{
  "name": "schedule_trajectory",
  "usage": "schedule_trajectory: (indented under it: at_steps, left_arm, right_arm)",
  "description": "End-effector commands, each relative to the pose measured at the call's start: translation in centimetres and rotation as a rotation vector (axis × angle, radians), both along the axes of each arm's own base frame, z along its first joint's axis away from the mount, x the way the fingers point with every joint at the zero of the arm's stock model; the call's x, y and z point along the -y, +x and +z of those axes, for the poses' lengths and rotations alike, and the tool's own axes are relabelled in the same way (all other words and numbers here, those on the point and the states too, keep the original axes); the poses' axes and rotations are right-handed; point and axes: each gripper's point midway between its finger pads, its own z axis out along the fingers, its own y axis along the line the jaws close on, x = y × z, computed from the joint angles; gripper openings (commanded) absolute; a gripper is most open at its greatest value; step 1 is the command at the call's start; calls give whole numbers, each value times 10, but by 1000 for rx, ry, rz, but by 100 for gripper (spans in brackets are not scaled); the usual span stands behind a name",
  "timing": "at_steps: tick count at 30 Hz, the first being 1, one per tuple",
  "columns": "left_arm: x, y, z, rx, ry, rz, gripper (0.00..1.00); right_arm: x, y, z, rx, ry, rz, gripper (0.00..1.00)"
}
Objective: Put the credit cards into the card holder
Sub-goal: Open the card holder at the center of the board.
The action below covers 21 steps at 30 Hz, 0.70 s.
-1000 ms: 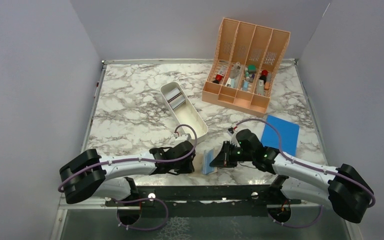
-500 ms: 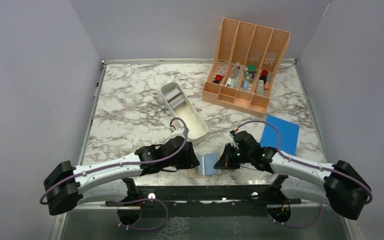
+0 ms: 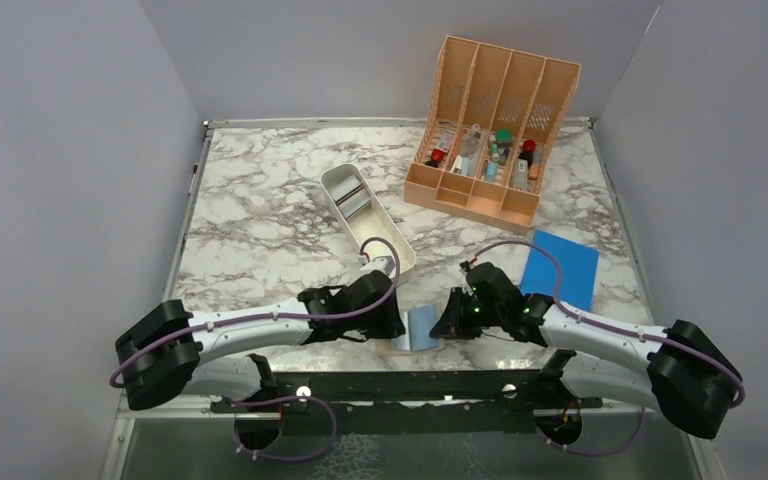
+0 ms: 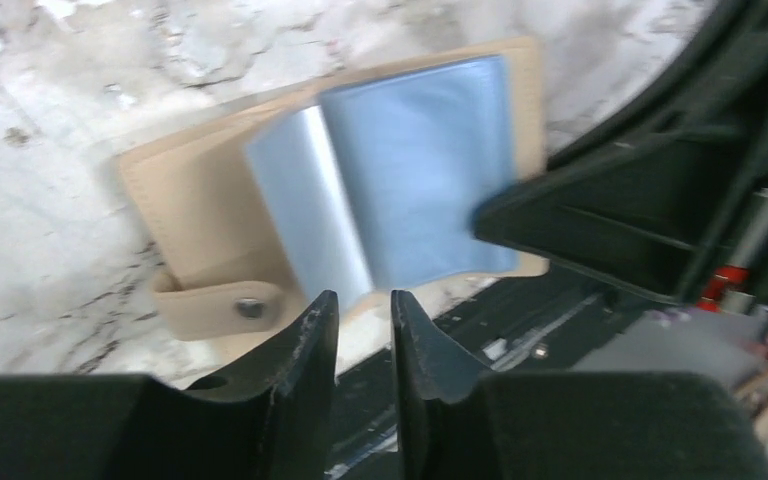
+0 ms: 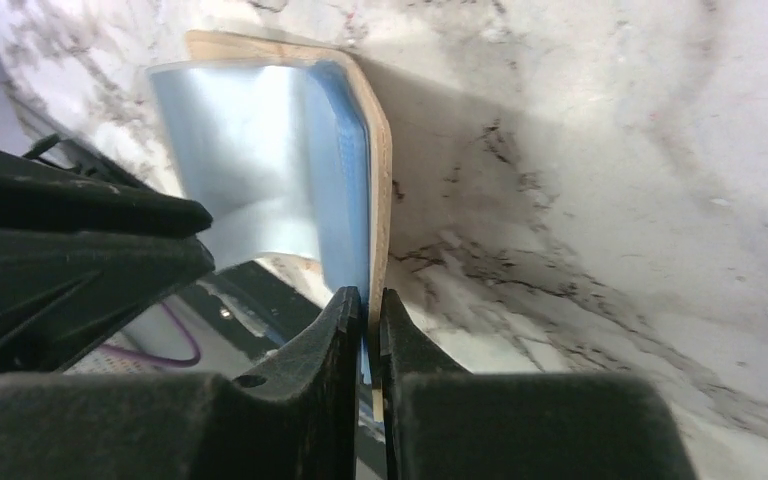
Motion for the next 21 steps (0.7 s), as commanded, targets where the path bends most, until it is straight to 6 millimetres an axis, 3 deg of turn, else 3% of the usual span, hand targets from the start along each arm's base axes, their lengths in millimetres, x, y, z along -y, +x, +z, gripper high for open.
schedule_trajectory:
  at_steps: [1, 5, 9, 15, 21]
  left_arm:
    - [-17, 9, -19, 22, 113, 55, 26]
    - [-26, 10, -23, 33, 113, 80, 24]
    - [-27, 12, -23, 57, 101, 81, 24]
    - [-23, 12, -29, 52, 105, 68, 23]
    - [-34, 12, -45, 41, 176, 82, 22]
  right_arm:
    - [27, 6, -17, 23, -160, -56, 21]
    - [44, 10, -4, 68, -245, -63, 36]
    - [38, 16, 26, 121, -211, -50, 38]
    - [6, 19, 44, 155, -45, 20, 23]
    - [1, 27, 19, 154, -73, 21, 15]
